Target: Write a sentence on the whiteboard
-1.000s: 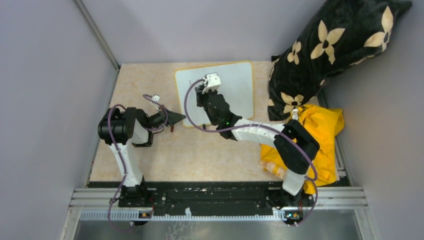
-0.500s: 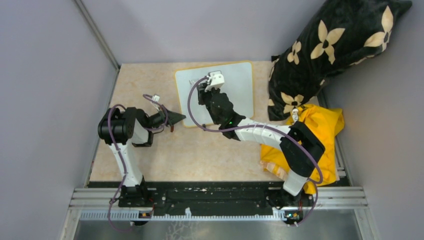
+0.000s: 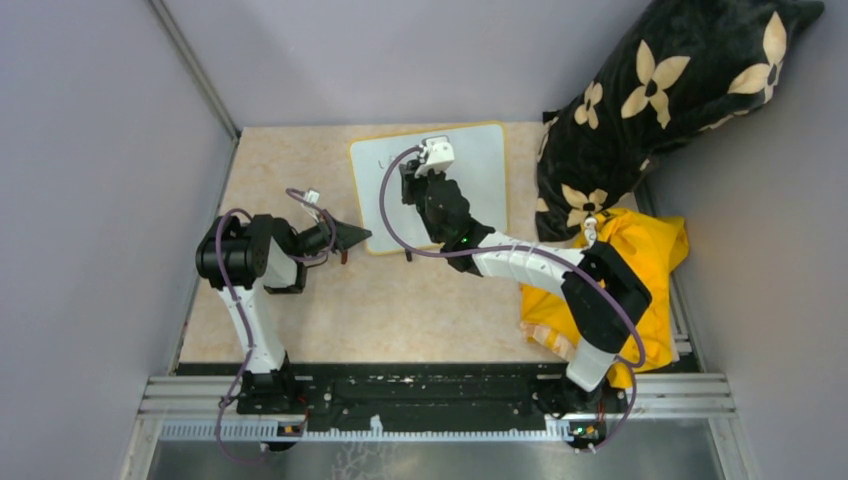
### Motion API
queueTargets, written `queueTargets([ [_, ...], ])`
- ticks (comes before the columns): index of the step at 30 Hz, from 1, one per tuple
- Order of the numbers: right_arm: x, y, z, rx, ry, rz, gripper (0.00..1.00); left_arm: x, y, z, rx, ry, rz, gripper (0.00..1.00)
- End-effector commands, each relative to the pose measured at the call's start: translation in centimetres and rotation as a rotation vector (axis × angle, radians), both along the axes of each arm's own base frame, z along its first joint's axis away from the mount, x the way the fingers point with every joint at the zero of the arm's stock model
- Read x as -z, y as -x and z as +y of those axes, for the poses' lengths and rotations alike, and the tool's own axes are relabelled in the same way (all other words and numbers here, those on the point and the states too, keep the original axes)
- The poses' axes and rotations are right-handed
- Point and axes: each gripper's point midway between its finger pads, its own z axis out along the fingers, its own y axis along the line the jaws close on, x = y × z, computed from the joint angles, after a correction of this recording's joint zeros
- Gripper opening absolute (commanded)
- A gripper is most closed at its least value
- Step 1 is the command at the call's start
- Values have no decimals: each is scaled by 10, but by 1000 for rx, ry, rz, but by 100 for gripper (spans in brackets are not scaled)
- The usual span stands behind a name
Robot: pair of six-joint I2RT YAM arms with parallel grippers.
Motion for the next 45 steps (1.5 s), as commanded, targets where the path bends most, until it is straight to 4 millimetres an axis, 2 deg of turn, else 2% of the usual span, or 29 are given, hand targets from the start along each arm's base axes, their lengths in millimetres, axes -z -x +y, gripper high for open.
queueTargets([
  [1,-23,-6,7,-10,-54,-34,0,-5,3,-1,0,1,-70,0],
  [13,-7,-5,13,-35,-24,4,0,-5,2,-1,0,0,-72,0],
  [40,47,31,30,-156,50,117,0,-5,2,-1,-2,1,-69,0],
  [45,42,34,27,-154,41,113,0,-5,2,-1,-1,1,-69,0],
])
